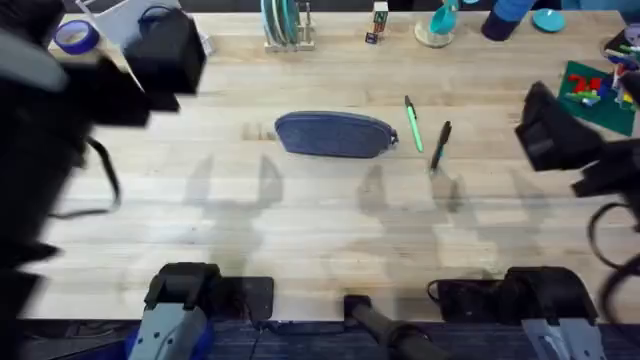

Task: Unzip the bag, pick up the pens from the table one at a time and place them inside, then zip the bag closed.

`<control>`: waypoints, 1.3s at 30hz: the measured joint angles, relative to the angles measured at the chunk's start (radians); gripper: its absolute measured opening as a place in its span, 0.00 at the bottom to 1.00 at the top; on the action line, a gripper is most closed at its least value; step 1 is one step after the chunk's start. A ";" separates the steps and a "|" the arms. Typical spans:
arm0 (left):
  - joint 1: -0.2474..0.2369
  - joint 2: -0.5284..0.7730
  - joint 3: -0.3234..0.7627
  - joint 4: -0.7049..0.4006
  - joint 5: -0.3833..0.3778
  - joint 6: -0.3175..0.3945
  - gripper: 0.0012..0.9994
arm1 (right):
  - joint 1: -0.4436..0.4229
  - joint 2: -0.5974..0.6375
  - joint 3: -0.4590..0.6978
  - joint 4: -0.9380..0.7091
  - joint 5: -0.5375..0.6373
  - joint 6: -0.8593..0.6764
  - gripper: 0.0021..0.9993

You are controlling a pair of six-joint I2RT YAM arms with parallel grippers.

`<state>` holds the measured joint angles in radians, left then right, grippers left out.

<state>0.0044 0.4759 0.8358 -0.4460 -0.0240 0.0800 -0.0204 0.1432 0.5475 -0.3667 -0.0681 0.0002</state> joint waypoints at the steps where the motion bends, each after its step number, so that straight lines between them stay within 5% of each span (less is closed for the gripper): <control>1: 0.000 0.039 0.056 -0.043 0.000 0.000 0.99 | -0.005 0.031 0.041 -0.031 0.000 0.000 1.00; 9: 0.000 0.293 0.448 -0.373 0.011 0.003 0.99 | -0.010 0.286 0.307 -0.210 0.000 -0.034 1.00; 16: 0.000 0.418 0.666 -0.583 0.055 0.003 0.99 | -0.010 0.521 0.504 -0.339 0.000 -0.089 1.00; 27: 0.000 0.552 0.798 -0.705 0.084 0.003 0.99 | -0.010 0.863 0.931 -0.748 0.000 -0.154 1.00; 39: 0.000 0.651 0.802 -0.752 0.082 0.003 0.99 | -0.010 0.943 0.992 -0.799 0.000 -0.158 1.00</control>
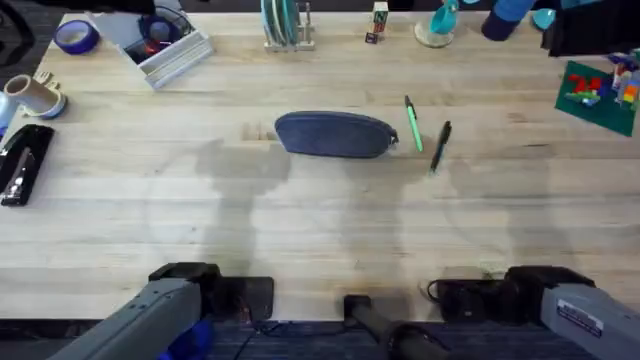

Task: Unzip the bag, pick up the pens from the table one at a time and place them inside, then zip the bag closed.

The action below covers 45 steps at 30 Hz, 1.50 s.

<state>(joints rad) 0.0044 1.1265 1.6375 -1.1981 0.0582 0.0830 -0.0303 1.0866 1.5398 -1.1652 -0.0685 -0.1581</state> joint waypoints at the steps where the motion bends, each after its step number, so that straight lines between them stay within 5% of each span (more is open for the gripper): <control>1: 0.000 0.007 0.000 -0.011 -0.001 0.000 0.99 | 0.000 0.000 0.000 -0.001 0.000 0.000 1.00; 8: 0.000 0.051 0.000 -0.061 0.003 0.063 0.99 | 0.000 0.000 0.000 -0.002 0.000 0.000 1.00; 16: 0.000 0.149 0.000 -0.117 0.088 0.365 0.99 | 0.000 0.000 0.000 -0.002 0.000 0.000 1.00; 24: 0.000 0.226 0.000 -0.153 0.156 0.527 0.99 | 0.000 0.000 0.000 -0.002 0.000 0.000 1.00; 31: 0.005 0.285 0.000 -0.228 0.288 0.853 0.99 | 0.000 0.000 0.000 -0.002 0.000 0.000 1.00; 39: 0.072 0.402 0.000 -0.283 0.461 1.196 1.00 | 0.000 0.000 0.000 -0.002 0.000 0.000 1.00; 45: 0.099 0.506 0.000 -0.335 0.546 1.371 1.00 | 0.000 0.000 0.000 -0.002 0.000 0.000 1.00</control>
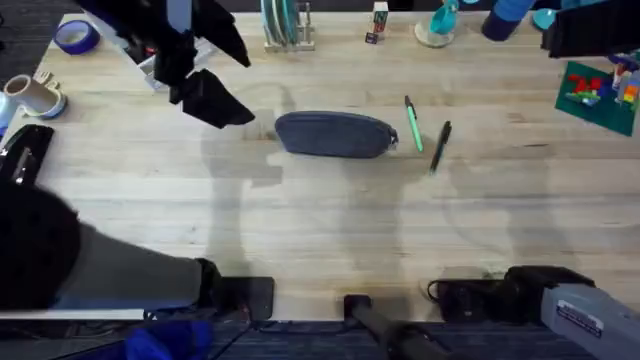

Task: Unzip the bag, pick up the pens from the table one at a time and place them inside, then zip the bag closed.

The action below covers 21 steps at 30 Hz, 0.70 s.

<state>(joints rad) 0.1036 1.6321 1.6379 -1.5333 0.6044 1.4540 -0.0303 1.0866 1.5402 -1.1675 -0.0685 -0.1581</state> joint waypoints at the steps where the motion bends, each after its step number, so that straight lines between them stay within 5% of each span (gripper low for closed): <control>1: 0.000 0.020 0.000 0.000 0.009 0.019 1.00 | 0.000 0.000 0.000 0.000 0.000 0.000 1.00; 13: 0.000 0.239 -0.009 0.036 0.095 0.134 1.00 | 0.000 0.000 0.000 -0.052 0.000 0.000 1.00; 21: 0.000 0.248 -0.206 0.227 0.163 0.140 1.00 | 0.000 0.000 0.000 -0.053 0.000 0.000 1.00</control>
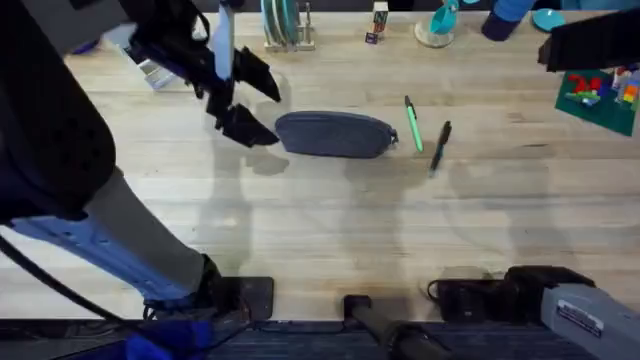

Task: Unzip the bag, pick up the pens from the table one at a time and place them inside, then zip the bag closed.

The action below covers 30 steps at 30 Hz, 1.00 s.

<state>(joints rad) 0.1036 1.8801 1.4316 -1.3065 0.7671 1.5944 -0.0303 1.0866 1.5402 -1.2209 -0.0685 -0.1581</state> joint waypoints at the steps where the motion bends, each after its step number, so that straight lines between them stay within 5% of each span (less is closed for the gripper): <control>1: 0.000 0.000 -0.023 0.029 0.004 -0.001 1.00 | 0.000 0.000 0.000 0.000 0.000 0.000 1.00; 9: 0.000 0.000 -0.154 0.233 0.045 -0.023 1.00 | 0.000 0.000 0.000 0.000 0.000 0.000 1.00; 24: 0.000 0.000 -0.173 0.244 0.079 -0.032 0.97 | 0.000 0.000 0.000 -0.013 0.000 0.000 1.00; 30: 0.000 0.000 -0.172 0.258 0.080 -0.034 0.10 | 0.000 0.000 0.000 -0.014 0.000 0.000 1.00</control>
<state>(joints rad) 0.1036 1.8801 1.2594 -1.0482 0.8467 1.5604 -0.0303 1.0866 1.5402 -1.2346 -0.0685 -0.1585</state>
